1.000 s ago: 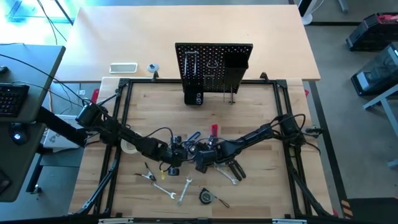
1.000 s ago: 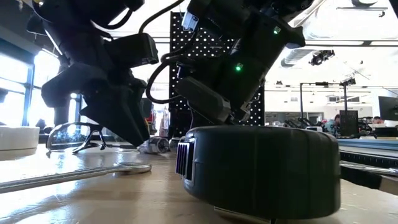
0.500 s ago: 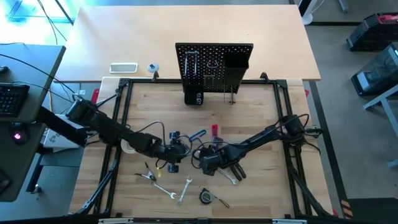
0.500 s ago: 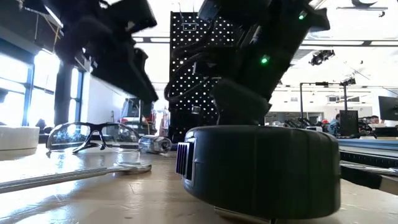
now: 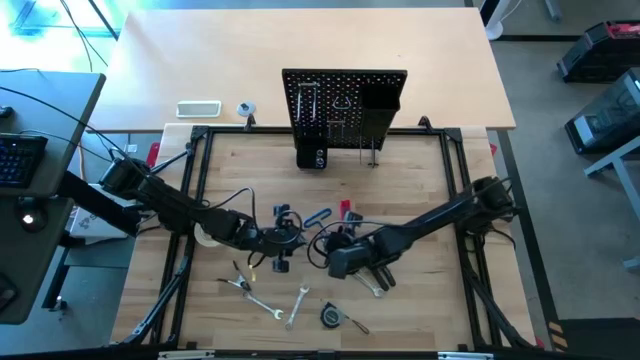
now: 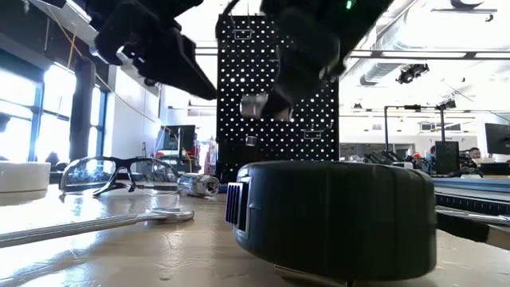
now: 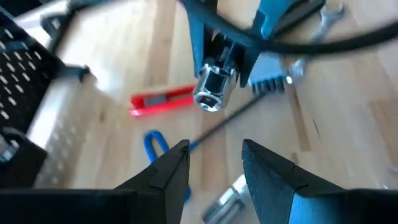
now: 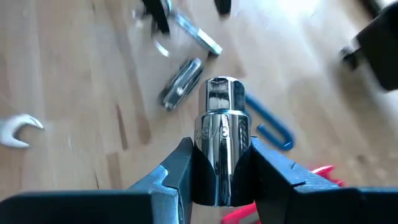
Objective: Hang tools onto peg board
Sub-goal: Put the right socket into the bottom bin on the peg board
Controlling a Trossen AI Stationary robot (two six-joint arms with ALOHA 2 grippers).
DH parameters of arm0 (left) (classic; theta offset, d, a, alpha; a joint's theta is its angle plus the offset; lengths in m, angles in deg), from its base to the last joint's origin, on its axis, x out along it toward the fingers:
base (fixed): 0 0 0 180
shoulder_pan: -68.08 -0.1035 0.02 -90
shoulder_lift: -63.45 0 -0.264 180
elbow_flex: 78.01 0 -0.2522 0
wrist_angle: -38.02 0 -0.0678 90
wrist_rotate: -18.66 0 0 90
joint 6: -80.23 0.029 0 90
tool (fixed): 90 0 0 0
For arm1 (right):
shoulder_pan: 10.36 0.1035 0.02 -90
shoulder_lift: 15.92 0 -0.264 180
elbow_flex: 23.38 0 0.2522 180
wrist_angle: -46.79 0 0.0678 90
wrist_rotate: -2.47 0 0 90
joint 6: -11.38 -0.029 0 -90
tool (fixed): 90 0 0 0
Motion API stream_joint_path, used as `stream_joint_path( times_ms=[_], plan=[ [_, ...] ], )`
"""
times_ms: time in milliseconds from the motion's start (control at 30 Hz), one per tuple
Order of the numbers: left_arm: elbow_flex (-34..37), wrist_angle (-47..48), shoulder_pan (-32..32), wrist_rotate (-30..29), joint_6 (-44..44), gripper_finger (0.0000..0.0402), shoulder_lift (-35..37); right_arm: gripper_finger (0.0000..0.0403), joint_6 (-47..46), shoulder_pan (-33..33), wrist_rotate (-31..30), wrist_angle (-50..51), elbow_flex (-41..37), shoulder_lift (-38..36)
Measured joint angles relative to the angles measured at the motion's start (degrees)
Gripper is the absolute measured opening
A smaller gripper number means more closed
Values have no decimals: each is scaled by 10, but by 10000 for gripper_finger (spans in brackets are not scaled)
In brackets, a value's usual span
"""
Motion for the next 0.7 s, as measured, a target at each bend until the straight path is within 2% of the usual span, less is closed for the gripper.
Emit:
stream_joint_path(
  times_ms=[333, 500, 700],
  plan=[
    [0, -164, -26, -5, 111, 140, 0, 110, 18, 46, -98, 41, -2, -124],
    [0, -262, -52, 68, 151, 140, 0, 110, 46, 82, -134, 55, -2, -170],
    [0, -410, -89, 198, 169, 140, 0, 110, 98, 111, -179, 48, -2, -202]
  ],
)
